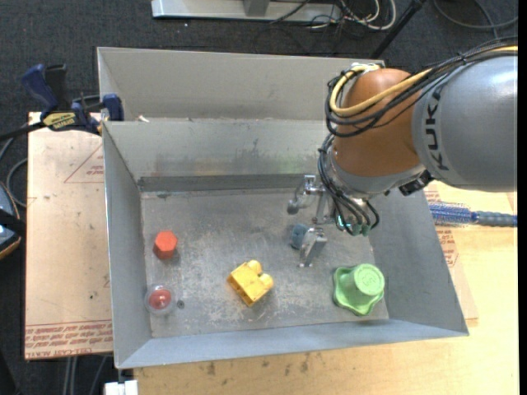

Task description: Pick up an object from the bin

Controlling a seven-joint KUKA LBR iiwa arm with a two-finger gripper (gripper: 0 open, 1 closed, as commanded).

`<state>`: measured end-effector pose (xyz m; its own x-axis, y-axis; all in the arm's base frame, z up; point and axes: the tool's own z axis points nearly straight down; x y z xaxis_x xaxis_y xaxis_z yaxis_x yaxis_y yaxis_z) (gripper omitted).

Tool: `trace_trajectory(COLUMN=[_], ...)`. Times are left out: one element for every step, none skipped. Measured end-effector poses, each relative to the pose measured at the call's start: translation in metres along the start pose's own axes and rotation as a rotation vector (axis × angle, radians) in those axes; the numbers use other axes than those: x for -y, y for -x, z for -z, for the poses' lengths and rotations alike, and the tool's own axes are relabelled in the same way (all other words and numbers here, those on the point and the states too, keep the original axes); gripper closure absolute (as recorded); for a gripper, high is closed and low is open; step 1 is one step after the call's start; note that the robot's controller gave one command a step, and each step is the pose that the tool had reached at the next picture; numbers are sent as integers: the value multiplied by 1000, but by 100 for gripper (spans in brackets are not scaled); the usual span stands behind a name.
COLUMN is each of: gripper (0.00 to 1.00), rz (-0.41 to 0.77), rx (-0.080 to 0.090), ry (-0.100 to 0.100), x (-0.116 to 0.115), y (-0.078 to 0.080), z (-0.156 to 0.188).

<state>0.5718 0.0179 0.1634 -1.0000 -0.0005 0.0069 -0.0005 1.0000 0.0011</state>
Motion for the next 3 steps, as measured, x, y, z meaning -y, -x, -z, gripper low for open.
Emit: trace_trajectory(gripper=[0, 100, 100], rz=[202, 204, 619], rx=[5, 9, 14], ry=[-2, -1, -3], x=[60, 58, 1], y=[34, 35, -15], z=[-77, -75, 57])
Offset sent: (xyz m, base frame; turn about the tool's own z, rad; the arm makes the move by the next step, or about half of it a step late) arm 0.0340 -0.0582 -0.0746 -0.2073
